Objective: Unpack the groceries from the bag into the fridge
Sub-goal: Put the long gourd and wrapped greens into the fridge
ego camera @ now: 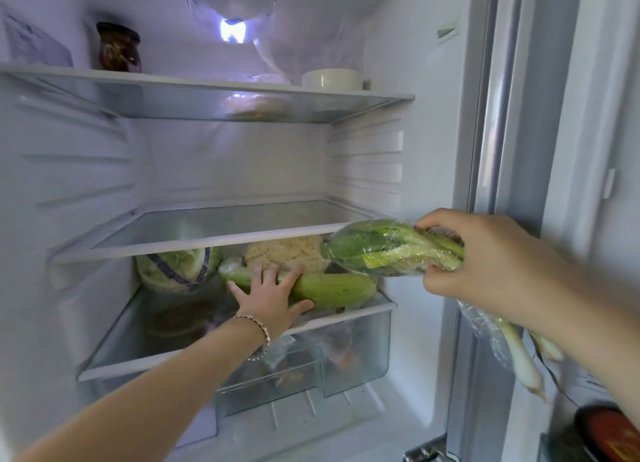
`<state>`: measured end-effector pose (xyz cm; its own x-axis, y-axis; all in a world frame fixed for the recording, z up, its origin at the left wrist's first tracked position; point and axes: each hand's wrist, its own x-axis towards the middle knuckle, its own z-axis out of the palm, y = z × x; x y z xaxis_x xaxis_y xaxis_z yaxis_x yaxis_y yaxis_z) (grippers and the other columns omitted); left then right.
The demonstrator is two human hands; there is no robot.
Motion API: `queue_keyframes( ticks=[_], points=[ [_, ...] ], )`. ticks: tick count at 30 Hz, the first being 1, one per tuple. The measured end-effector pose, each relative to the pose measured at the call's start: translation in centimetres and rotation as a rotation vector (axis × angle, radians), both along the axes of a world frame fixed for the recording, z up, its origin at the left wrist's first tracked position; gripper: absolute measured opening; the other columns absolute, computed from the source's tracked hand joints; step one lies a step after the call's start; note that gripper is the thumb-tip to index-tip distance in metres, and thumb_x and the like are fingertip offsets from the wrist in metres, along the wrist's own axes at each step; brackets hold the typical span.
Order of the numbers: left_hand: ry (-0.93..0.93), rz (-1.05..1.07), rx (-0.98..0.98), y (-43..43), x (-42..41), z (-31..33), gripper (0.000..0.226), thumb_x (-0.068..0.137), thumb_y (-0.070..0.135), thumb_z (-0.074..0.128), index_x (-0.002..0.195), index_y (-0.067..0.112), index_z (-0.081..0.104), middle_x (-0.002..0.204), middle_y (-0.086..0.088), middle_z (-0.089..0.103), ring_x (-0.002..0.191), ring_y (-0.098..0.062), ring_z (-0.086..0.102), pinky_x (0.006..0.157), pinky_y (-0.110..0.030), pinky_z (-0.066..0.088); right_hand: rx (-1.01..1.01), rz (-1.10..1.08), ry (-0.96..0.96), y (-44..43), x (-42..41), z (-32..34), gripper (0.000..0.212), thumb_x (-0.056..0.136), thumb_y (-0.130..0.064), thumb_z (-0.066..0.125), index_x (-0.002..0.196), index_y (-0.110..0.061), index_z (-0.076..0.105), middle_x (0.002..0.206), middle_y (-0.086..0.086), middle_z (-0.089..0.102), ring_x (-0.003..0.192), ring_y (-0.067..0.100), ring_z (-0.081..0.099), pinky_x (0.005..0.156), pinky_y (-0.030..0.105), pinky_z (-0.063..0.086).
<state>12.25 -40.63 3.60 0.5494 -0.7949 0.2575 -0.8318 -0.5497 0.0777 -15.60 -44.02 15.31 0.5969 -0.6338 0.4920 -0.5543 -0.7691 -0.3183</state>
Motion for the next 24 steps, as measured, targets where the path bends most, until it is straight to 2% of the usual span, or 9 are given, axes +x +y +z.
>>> queue_keyframes(
  ticks=[3,6,10,13,15,16,18,20,24],
  points=[
    [0.022,0.045,-0.074,-0.3,-0.5,-0.2,0.082,0.085,0.066,0.039,0.148,0.021,0.011,0.158,0.004,-0.005,0.144,-0.023,-0.017,0.107,-0.067,-0.001,-0.011,0.001,-0.001,0.0,0.1,-0.2,0.039,0.066,-0.032,0.067,0.101,-0.044,0.055,0.078,-0.013,0.063,0.069,0.010,0.058,0.064,0.030,0.050],
    [0.036,0.055,-0.146,0.2,-0.3,-0.7,0.079,0.087,0.058,0.044,0.147,0.018,0.013,0.157,-0.003,-0.010,0.143,-0.021,-0.018,0.110,-0.061,-0.005,-0.030,0.004,-0.011,0.3,-0.1,-0.4,0.040,0.066,-0.032,0.068,0.100,-0.046,0.054,0.076,-0.016,0.061,0.069,0.008,0.058,0.063,0.029,0.050],
    [0.094,0.025,-0.265,1.1,-0.1,-0.7,0.064,0.092,0.039,0.051,0.143,0.014,0.022,0.154,-0.010,0.007,0.145,-0.025,-0.009,0.116,-0.051,-0.002,-0.014,0.066,-0.024,1.2,-0.3,0.0,0.037,0.061,-0.036,0.066,0.092,-0.050,0.053,0.071,-0.021,0.060,0.065,0.002,0.056,0.062,0.030,0.050],
    [0.092,-0.006,-0.205,2.3,-0.3,-0.1,0.058,0.095,0.032,0.045,0.145,0.015,0.021,0.155,-0.005,0.014,0.145,-0.021,-0.004,0.118,-0.048,0.001,0.006,0.149,-0.077,2.1,-0.6,0.8,0.031,0.052,-0.040,0.061,0.077,-0.055,0.051,0.076,-0.029,0.062,0.065,0.001,0.058,0.059,0.026,0.050],
    [-0.065,-0.026,-0.079,4.1,-1.3,0.8,0.050,0.096,0.036,0.034,0.141,0.015,0.032,0.153,-0.006,0.023,0.145,-0.020,0.013,0.118,-0.044,0.009,0.005,0.214,-0.132,2.4,-0.8,1.6,0.034,0.049,-0.040,0.063,0.079,-0.054,0.054,0.081,-0.039,0.058,0.068,-0.004,0.058,0.056,0.020,0.047],
    [-0.179,-0.097,-0.110,5.1,-2.1,1.4,0.047,0.092,0.035,0.030,0.130,0.015,0.048,0.145,-0.007,0.040,0.136,-0.022,0.035,0.114,-0.043,0.023,-0.010,0.249,-0.164,2.5,-0.9,2.0,0.038,0.049,-0.043,0.065,0.084,-0.056,0.054,0.081,-0.037,0.060,0.069,-0.003,0.059,0.057,0.020,0.047],
    [-0.391,-0.294,-0.302,7.6,-3.9,3.7,0.036,0.080,0.029,0.036,0.088,0.014,0.068,0.099,-0.004,0.068,0.088,-0.024,0.067,0.079,-0.035,0.052,-0.052,0.315,-0.246,2.8,-0.7,3.3,0.043,0.045,-0.047,0.062,0.085,-0.061,0.053,0.080,-0.035,0.062,0.071,-0.005,0.060,0.060,0.015,0.047],
    [-0.632,-0.370,-0.556,9.9,-4.5,7.2,0.025,0.076,0.024,0.046,0.076,0.013,0.068,0.080,-0.001,0.067,0.067,-0.024,0.063,0.059,-0.030,0.048,-0.041,0.389,-0.365,3.1,0.0,4.5,0.040,0.047,-0.045,0.063,0.080,-0.065,0.054,0.079,-0.039,0.061,0.072,-0.013,0.060,0.061,0.001,0.043],
    [-0.747,-0.149,-0.875,12.6,-2.6,15.3,0.033,0.078,0.014,0.046,0.103,0.003,0.066,0.108,-0.017,0.061,0.091,-0.036,0.057,0.083,-0.039,0.040,-0.072,0.524,-0.647,2.9,2.3,6.3,0.032,0.059,-0.028,0.071,0.078,-0.052,0.061,0.074,-0.037,0.063,0.066,-0.014,0.059,0.059,-0.003,0.040]
  ],
)
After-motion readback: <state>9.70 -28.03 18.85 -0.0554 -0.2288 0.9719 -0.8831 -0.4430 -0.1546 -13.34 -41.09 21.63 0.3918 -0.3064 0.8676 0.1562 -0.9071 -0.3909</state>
